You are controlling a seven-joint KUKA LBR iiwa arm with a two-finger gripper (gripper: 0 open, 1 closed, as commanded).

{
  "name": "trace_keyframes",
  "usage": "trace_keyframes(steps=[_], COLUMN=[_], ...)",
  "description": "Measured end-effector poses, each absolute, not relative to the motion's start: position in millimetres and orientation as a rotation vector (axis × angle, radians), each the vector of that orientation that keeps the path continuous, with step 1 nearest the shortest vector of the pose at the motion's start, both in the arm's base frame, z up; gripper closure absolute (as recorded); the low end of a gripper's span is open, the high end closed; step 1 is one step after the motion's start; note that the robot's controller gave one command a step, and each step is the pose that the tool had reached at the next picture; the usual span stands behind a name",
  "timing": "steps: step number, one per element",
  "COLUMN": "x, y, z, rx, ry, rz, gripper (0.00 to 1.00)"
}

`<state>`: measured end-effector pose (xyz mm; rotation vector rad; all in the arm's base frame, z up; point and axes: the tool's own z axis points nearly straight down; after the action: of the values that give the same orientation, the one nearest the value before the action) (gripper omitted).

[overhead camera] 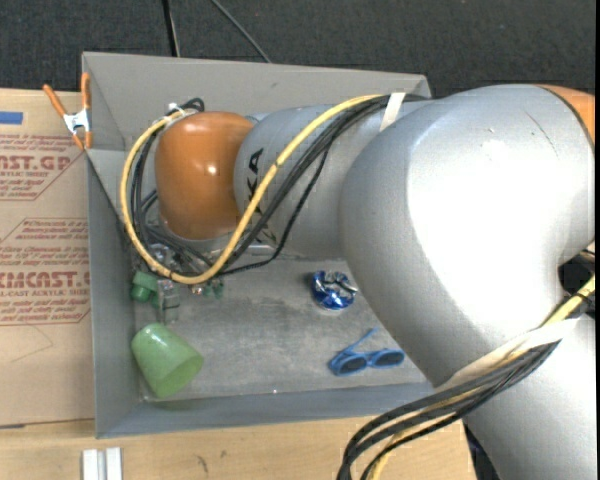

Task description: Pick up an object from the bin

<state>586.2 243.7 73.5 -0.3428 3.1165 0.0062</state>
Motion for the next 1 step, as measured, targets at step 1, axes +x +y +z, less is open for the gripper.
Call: trace_keyframes(steps=[1], x=[550.8], y=[244.7], z=[194.3], rx=[-0.342], ry=[3.114], rz=[0.005], gripper=[1.00])
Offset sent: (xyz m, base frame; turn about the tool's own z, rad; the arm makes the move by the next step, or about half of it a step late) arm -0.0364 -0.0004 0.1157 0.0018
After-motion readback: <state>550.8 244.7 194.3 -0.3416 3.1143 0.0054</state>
